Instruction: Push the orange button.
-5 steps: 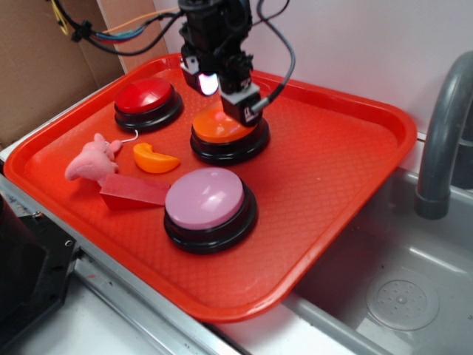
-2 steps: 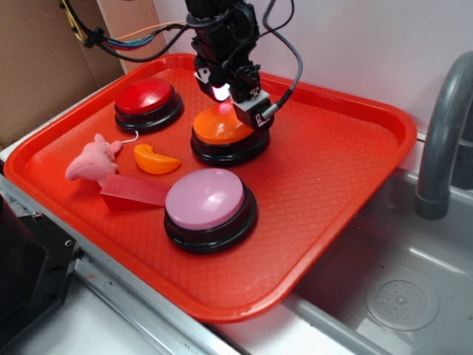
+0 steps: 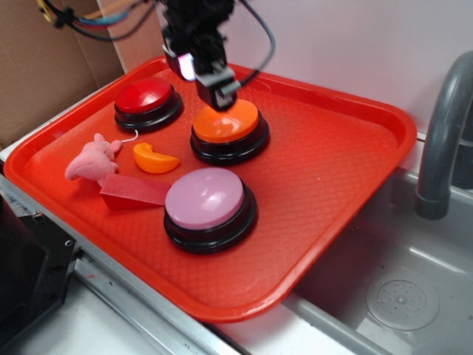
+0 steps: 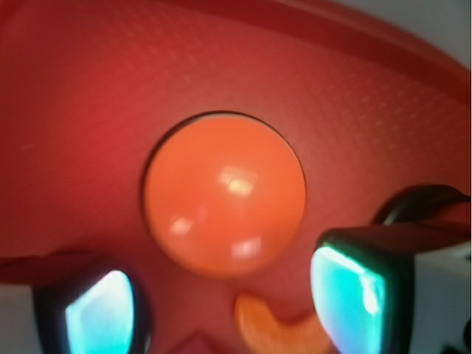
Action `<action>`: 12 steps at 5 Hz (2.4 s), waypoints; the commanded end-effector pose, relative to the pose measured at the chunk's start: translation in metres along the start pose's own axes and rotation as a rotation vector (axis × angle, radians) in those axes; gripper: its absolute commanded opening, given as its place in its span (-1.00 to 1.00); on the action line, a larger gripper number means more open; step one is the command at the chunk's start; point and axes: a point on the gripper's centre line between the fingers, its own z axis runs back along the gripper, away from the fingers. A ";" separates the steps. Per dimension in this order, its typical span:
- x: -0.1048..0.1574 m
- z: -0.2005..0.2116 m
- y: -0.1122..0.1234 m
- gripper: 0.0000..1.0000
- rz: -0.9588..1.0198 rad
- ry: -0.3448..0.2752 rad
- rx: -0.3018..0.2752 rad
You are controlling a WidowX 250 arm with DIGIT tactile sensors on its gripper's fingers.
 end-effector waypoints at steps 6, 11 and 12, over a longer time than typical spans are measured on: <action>-0.032 0.063 0.012 1.00 0.111 0.007 -0.018; -0.054 0.093 0.011 1.00 0.184 -0.045 0.001; -0.056 0.091 0.013 1.00 0.200 -0.030 0.003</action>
